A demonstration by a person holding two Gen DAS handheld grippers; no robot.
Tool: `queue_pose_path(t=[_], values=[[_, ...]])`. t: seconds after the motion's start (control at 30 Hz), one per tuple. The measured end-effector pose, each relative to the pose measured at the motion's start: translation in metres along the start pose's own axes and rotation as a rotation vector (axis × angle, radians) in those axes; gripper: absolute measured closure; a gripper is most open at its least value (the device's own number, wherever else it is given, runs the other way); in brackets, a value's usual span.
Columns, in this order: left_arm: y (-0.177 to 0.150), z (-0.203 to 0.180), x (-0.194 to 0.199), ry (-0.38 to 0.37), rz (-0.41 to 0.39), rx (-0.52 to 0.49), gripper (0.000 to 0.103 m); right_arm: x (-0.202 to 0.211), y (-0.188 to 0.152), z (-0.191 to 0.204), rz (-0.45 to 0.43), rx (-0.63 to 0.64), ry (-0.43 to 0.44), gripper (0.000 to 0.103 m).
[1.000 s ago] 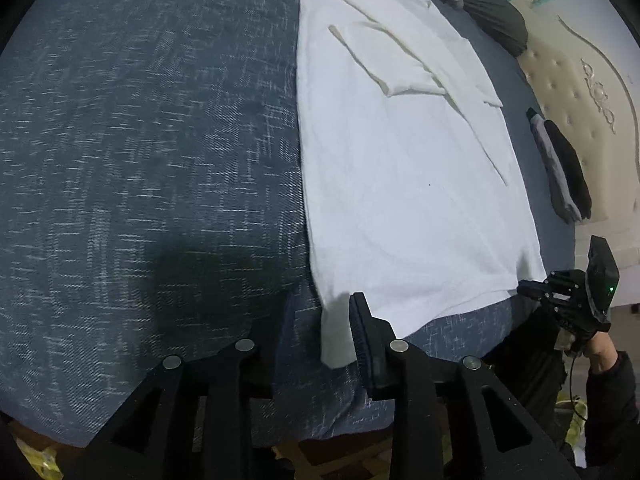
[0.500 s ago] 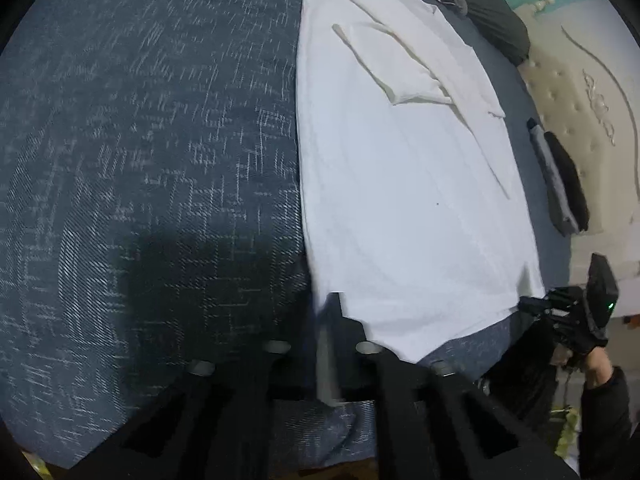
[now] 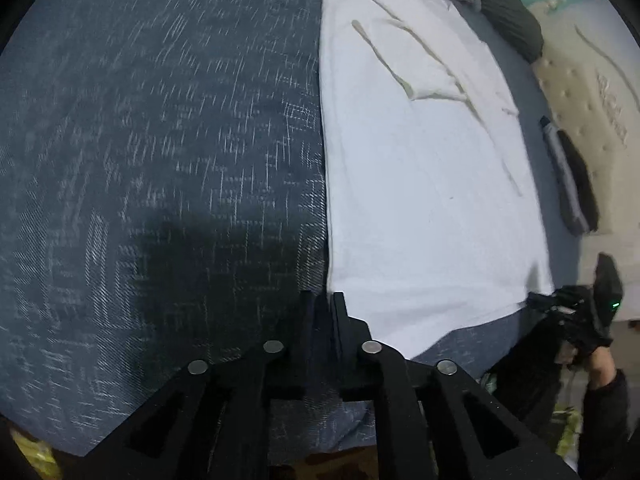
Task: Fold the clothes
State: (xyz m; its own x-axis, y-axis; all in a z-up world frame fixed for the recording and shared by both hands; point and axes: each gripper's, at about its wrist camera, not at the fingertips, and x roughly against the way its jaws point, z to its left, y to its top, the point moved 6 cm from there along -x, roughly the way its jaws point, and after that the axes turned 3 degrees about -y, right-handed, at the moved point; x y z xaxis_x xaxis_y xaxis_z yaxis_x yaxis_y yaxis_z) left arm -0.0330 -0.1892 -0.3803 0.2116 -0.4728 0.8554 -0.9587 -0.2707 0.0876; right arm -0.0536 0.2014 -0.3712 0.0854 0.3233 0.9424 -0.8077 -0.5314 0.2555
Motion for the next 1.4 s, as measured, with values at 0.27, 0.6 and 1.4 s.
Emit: queue_pose_path(t=[0.27,0.6,1.4], values=[[-0.009,-0.004,0.0,-0.025,0.011,-0.03,0.077,0.047,-0.014,-0.058,-0.074,-0.21,0.001,0.082],[-0.017,-0.019,-0.021,-0.026,0.061,-0.045,0.077,0.067,-0.088,-0.149,-0.062,-0.537,-0.048,0.072],[-0.013,-0.016,0.028,0.002,-0.02,-0.131,0.099,0.094,-0.102,-0.147,-0.114,-0.528,-0.032,0.099]])
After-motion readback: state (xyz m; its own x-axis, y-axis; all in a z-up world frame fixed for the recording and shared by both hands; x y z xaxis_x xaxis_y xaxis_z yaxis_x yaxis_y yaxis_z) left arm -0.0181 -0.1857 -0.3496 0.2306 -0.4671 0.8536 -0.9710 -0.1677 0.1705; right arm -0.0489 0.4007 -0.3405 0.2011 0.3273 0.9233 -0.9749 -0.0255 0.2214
